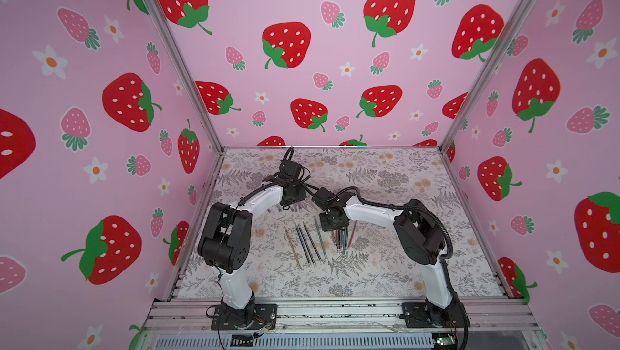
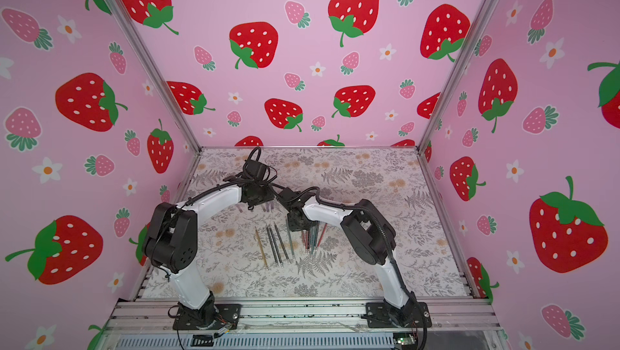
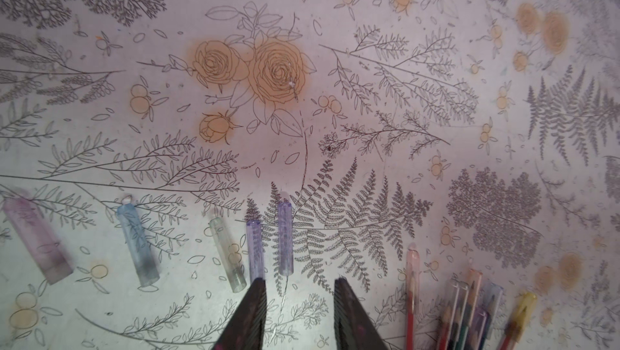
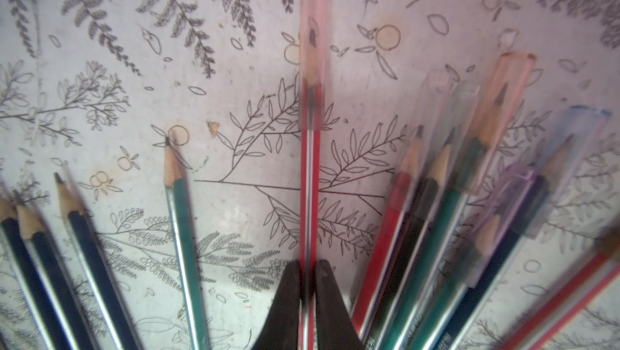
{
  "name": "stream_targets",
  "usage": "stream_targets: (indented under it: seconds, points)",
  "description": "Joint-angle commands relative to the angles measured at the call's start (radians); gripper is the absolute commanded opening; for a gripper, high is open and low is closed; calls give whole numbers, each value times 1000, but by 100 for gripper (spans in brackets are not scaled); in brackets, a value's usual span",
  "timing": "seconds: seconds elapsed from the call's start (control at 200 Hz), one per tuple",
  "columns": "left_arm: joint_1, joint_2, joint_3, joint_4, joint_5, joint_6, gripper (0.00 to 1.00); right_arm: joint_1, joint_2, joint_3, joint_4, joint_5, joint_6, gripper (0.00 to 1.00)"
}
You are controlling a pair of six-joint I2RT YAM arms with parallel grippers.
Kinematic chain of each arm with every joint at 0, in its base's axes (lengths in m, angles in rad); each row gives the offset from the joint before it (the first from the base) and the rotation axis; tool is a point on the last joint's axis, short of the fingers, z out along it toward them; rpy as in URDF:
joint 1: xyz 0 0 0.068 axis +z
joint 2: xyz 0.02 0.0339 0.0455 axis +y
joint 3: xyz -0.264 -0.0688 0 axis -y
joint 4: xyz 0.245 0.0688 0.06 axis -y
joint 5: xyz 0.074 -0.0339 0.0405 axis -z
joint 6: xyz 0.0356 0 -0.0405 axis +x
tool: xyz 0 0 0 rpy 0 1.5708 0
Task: Remove the protective cover of the pencils
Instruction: Pick up the pencil from the center of the board.
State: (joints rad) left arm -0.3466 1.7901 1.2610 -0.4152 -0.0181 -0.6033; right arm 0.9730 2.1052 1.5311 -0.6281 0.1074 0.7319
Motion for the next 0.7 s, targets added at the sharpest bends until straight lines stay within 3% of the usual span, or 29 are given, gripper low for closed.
stream_targets:
  seconds: [0.0, 0.39, 0.695]
  points:
    - [5, -52, -29, 8, -13, -14, 38, 7, 49, 18, -77, -25, 7, 11]
    - [30, -235, -183, 101, 3, -42, 39, 5, 75, 50, -110, -18, 11, 6]
    - [56, -434, -388, 315, 31, -75, 42, 11, 5, 14, -34, -21, -11, 2]
